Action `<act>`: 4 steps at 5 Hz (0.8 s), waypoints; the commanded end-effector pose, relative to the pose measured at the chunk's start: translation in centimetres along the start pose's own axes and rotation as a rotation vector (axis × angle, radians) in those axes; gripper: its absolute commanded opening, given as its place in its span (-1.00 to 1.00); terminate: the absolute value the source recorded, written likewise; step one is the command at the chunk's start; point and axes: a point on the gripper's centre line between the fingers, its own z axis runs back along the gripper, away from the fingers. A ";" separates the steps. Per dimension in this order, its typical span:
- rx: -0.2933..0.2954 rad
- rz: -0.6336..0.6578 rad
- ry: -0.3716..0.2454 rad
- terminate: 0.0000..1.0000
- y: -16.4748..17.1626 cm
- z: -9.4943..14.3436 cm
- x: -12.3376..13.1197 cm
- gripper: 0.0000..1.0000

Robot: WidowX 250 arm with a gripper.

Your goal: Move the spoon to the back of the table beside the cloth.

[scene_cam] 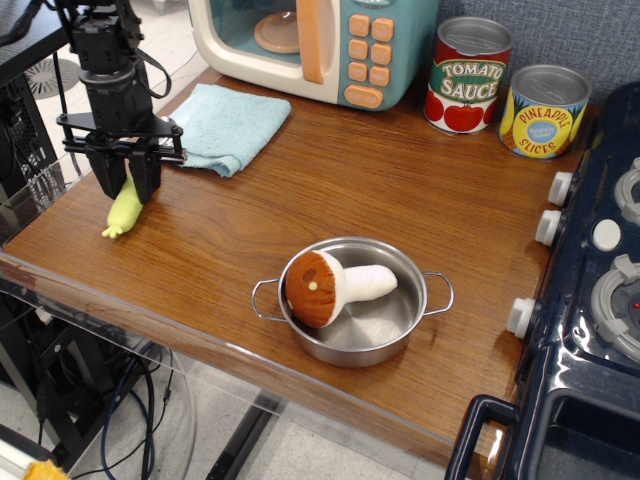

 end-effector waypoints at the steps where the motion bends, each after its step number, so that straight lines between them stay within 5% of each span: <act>1: 0.070 0.001 -0.168 -1.00 1.6 6.9 0.4 -1.00; 4: 0.053 -0.665 -0.369 -1.00 -3.8 11.5 -0.2 -1.00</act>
